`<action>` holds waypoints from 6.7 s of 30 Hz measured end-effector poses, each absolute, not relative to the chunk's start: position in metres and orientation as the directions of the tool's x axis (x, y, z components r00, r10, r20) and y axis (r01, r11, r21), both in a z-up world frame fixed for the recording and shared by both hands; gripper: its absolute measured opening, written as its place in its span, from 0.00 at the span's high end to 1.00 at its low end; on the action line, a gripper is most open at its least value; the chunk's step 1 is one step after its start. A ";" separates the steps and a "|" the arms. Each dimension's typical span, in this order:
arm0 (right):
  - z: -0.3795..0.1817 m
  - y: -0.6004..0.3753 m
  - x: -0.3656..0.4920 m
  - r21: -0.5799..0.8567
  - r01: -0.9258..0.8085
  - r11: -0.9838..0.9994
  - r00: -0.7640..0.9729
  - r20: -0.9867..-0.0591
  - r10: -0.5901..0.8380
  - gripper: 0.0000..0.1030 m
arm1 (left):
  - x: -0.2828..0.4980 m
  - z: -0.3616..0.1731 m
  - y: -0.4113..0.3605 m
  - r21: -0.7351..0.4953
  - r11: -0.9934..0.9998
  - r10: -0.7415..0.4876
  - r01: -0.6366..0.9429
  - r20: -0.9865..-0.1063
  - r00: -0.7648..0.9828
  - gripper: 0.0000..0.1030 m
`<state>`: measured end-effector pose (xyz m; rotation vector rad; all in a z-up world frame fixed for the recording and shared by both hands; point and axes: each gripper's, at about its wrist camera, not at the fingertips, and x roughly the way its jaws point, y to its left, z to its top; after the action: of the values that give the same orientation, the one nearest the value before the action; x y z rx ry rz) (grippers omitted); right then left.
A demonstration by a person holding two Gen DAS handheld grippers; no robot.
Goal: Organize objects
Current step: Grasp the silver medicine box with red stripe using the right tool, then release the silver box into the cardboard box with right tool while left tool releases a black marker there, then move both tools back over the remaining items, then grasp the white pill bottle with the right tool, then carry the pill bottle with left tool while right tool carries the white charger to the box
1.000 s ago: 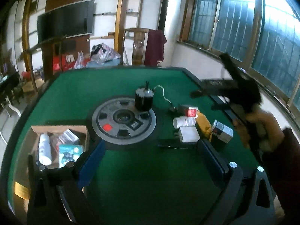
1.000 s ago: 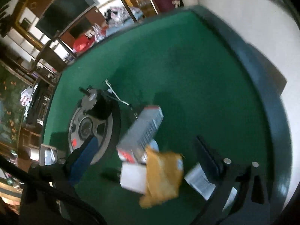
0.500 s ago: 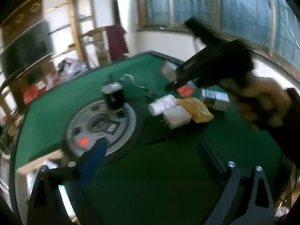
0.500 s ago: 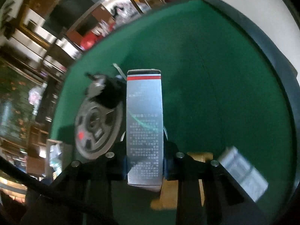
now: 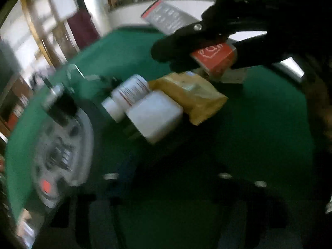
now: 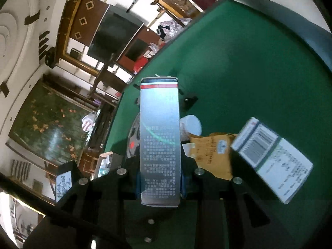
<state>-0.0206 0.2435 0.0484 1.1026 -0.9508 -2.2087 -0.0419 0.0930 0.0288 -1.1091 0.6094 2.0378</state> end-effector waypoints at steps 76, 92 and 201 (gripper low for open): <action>0.023 -0.122 -0.023 0.649 0.343 -0.679 -0.094 -0.695 -0.712 0.76 | -0.049 0.049 -0.314 -0.147 -0.986 0.071 0.084 -0.808 -0.585 0.86; 0.040 -0.151 -0.051 0.472 0.380 -0.795 -0.217 -0.790 -0.573 0.76 | 0.078 0.091 -0.349 -0.322 -0.933 0.096 0.160 -0.652 -0.752 0.45; 0.066 0.141 -0.040 0.273 0.191 -0.943 -0.484 -0.809 -0.333 0.42 | 0.018 0.036 -0.062 -0.277 -0.926 0.371 -0.256 -0.792 -0.486 0.71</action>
<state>-0.0402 0.1410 0.0658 1.3901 -0.2094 -2.4619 0.0178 -0.0620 0.0363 -1.3359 -0.1716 2.4267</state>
